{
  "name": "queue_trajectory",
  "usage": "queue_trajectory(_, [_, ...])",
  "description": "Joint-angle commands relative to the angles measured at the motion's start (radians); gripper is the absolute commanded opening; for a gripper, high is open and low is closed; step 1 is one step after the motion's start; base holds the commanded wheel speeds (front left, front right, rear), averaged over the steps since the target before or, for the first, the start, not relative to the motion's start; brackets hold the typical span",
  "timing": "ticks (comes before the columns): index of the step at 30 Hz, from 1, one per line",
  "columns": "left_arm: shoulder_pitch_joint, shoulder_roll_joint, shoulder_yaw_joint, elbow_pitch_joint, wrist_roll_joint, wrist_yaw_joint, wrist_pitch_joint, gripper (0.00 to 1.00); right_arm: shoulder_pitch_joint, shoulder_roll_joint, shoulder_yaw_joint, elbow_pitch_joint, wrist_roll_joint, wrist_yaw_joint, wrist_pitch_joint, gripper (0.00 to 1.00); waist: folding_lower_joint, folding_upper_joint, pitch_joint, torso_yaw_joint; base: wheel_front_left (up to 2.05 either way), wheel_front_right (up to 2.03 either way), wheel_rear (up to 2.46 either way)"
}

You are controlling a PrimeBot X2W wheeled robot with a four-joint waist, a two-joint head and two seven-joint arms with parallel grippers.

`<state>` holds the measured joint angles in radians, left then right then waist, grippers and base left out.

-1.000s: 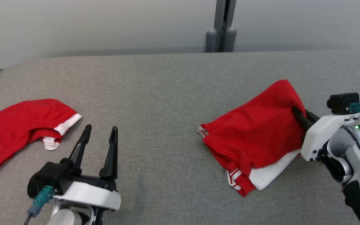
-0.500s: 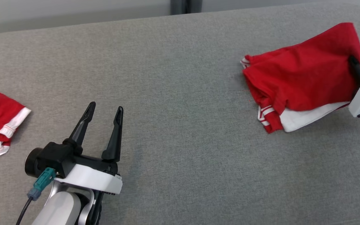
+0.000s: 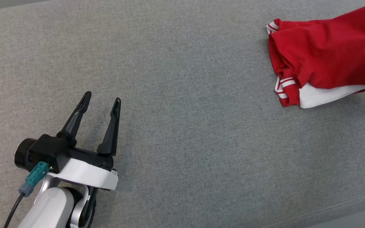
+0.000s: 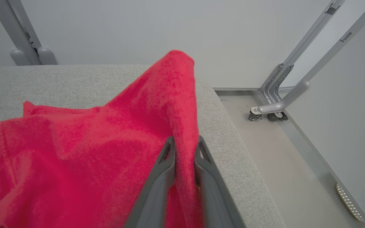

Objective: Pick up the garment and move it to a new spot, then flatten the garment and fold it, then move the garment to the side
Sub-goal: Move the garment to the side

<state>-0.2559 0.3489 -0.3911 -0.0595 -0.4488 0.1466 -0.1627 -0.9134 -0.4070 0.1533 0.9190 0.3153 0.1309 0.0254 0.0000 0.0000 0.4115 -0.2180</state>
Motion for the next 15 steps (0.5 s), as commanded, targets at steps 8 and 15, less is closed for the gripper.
queue_trajectory(8, [-0.005, -0.015, -0.006, 0.024, -0.011, 0.003, -0.019, 1.00, 0.003, 0.045, -0.068, 0.049, -0.084, 0.000, -0.112, 1.00, 0.0000, 0.0000, -0.066, 0.024, 0.00, 0.00, 0.00])
queue_trajectory(15, [0.040, -0.039, 0.009, 0.070, -0.038, 0.012, -0.056, 1.00, 0.100, 0.071, -0.038, -0.043, -0.057, 0.000, -0.194, 1.00, 0.0000, 0.0000, -0.198, 0.065, 0.00, 0.00, 0.00])
